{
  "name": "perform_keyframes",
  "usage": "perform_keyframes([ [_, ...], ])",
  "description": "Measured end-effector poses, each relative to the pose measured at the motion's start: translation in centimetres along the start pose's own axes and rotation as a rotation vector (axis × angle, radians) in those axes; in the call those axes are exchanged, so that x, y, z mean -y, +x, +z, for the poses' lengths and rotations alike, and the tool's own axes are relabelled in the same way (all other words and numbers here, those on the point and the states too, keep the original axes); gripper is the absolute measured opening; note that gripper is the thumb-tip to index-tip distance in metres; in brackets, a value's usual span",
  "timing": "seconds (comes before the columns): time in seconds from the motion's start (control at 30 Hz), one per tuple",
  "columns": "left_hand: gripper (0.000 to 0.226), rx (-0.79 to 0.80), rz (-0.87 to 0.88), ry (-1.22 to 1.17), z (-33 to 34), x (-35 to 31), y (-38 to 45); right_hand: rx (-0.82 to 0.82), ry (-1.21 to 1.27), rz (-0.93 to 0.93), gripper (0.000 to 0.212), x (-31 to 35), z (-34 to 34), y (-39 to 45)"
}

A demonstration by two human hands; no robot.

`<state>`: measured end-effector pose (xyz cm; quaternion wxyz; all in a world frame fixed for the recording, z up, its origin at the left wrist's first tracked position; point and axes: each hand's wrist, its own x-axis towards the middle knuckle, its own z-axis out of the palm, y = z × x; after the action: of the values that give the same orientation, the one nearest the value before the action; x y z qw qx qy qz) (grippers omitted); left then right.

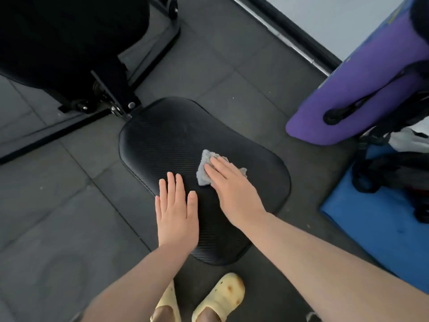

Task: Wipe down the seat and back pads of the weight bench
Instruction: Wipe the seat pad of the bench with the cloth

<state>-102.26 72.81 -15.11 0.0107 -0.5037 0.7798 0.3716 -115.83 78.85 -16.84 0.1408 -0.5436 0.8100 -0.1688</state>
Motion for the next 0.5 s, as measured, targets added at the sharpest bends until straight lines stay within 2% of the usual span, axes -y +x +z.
perform_keyframes([
  [0.07, 0.056, -0.036, 0.038, 0.009, 0.0, 0.5, 0.1, 0.072, -0.087, -0.146, 0.060, -2.4, -0.8, 1.3],
  [0.1, 0.056, -0.042, 0.062, 0.029, -0.1, 0.8, 0.3, 0.070, -0.107, -0.133, 0.063, -3.4, -1.5, 2.3],
  [0.13, 0.057, -0.044, 0.082, 0.050, -0.2, 1.3, 0.6, 0.030, -0.091, -0.047, 0.061, -3.9, -1.9, 3.5],
  [0.2, 0.058, -0.048, 0.125, 0.078, -0.5, 2.2, 1.5, -0.109, -0.008, 0.240, 0.048, -3.2, -1.7, 5.0],
  [0.27, 0.060, -0.048, 0.164, 0.092, -1.0, 3.0, 3.0, -0.239, 0.031, 0.346, 0.041, -0.5, -0.3, 5.7],
  [0.3, 0.059, -0.058, 0.161, 0.088, -1.4, 3.4, 3.7, -0.235, 0.044, 0.299, 0.039, 1.2, 0.5, 5.7],
  [0.4, 0.056, -0.128, 0.074, 0.059, -2.9, 4.6, 5.8, -0.106, 0.027, -0.050, 0.040, 3.8, 3.4, 5.0],
  [0.5, 0.057, -0.117, 0.082, 0.087, -4.2, 5.8, 7.3, 0.016, -0.049, -0.309, 0.043, 1.2, 3.0, 7.1],
])
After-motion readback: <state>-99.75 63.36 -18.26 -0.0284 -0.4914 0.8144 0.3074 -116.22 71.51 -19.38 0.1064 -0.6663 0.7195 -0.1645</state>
